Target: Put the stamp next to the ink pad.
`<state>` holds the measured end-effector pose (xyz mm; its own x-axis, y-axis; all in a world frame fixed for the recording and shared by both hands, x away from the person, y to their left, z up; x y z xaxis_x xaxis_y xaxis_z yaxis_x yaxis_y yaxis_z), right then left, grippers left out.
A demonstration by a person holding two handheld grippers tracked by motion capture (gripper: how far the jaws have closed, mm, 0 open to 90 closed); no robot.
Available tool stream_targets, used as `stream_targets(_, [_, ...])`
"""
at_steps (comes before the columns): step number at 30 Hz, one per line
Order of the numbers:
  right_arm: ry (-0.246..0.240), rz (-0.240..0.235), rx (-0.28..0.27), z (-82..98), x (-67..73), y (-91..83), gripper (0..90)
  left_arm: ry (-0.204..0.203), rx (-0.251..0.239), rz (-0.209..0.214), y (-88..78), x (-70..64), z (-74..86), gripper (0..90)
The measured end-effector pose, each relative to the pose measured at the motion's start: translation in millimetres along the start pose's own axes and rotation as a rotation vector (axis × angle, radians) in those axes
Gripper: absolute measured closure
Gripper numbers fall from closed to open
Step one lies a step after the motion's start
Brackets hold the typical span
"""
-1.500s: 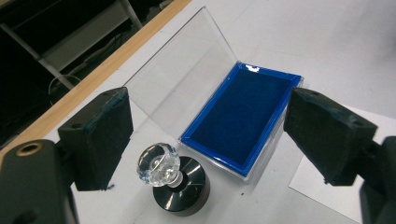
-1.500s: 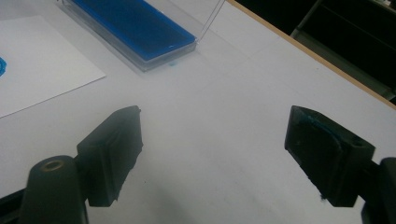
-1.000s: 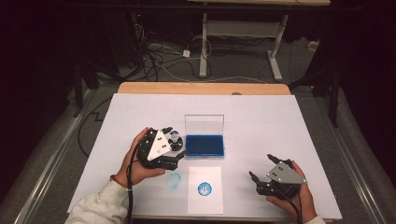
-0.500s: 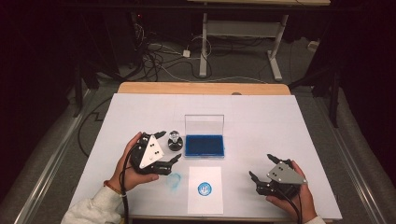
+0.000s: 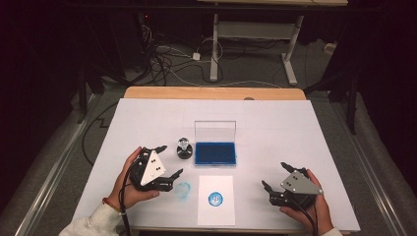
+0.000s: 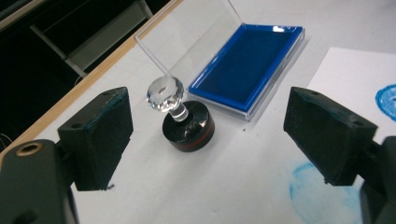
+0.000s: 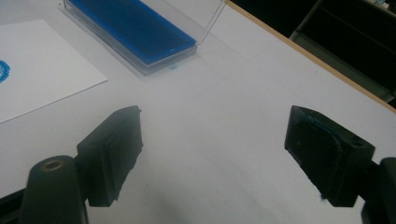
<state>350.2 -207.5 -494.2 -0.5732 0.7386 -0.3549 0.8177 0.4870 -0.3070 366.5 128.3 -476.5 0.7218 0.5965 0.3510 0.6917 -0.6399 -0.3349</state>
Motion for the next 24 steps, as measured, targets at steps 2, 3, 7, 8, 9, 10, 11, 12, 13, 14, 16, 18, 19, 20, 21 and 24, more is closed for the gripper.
stream_targets(2, [-0.001,0.001,0.000,-0.1,0.0,-0.1,19.5,-0.010,0.001,-0.001,-1.9,-0.9,3.9,15.6])
stream_targets(3, [0.000,0.001,0.000,-0.1,0.0,-0.1,19.5,-0.004,0.009,-0.004,-3.1,-0.9,6.6,15.6])
stream_targets(7, [0.001,0.001,0.001,0.1,0.4,0.2,19.5,-0.013,0.029,-0.011,-7.4,-1.6,17.0,15.6])
stream_targets(8, [0.002,0.001,0.002,0.2,0.7,0.3,19.5,-0.014,0.034,-0.016,-8.1,-1.7,19.5,15.6])
stream_targets(9, [0.002,0.000,0.002,0.1,0.8,0.4,19.5,-0.012,0.041,-0.028,-9.1,-1.0,21.9,15.6])
stream_targets(10, [0.003,0.001,0.002,0.0,0.8,0.5,19.5,-0.010,0.040,-0.043,-10.3,-0.5,23.8,15.6])
stream_targets(11, [0.004,0.001,0.003,-0.1,0.9,0.6,19.5,-0.010,0.040,-0.043,-11.5,-0.8,25.5,15.7])
stream_targets(12, [0.002,0.001,0.002,-0.3,0.9,0.8,19.5,-0.009,0.045,-0.044,-12.6,-1.2,27.4,15.7])
stream_targets(13, [0.001,0.001,0.002,-0.4,1.0,1.0,19.5,-0.009,0.048,-0.045,-13.7,-1.2,29.0,15.7])
stream_targets(14, [0.001,0.002,0.001,-0.7,0.9,1.1,19.5,-0.019,0.049,-0.043,-15.1,-1.5,30.8,15.7])
stream_targets(16, [0.001,0.002,0.000,-1.3,0.8,1.0,19.5,-0.023,0.056,-0.049,-17.3,-1.5,34.1,15.6])
stream_targets(18, [0.003,0.002,-0.001,-1.5,0.7,1.2,19.5,-0.027,0.061,-0.047,-20.1,-1.2,37.3,15.7])
stream_targets(19, [0.004,0.001,-0.001,-1.5,0.8,1.4,19.5,-0.031,0.065,-0.050,-21.5,-0.7,39.5,15.7])
stream_targets(20, [0.003,0.001,-0.002,-1.5,0.8,1.6,19.4,-0.041,0.065,-0.050,-22.7,-0.7,41.4,15.7])
stream_targets(21, [0.003,0.001,-0.001,-1.5,0.8,1.7,19.4,-0.043,0.068,-0.048,-24.3,-0.7,43.6,15.7])
stream_targets(24, [0.008,0.005,-0.001,-1.5,0.2,1.8,19.4,-0.053,0.086,-0.051,-28.3,0.1,51.6,15.6])
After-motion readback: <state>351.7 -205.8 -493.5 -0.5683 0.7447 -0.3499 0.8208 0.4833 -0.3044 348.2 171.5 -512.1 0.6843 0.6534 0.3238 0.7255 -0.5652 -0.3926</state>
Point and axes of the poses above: each handheld gripper's, and its own axes: y roughly forward along the jaws, z roughly out of its underside, x roughly to its left, the point moved 9 cm from there along y, roughly forward along the jaws, and after that the axes turned 11 degrees about -x, right-handed, at the moved point
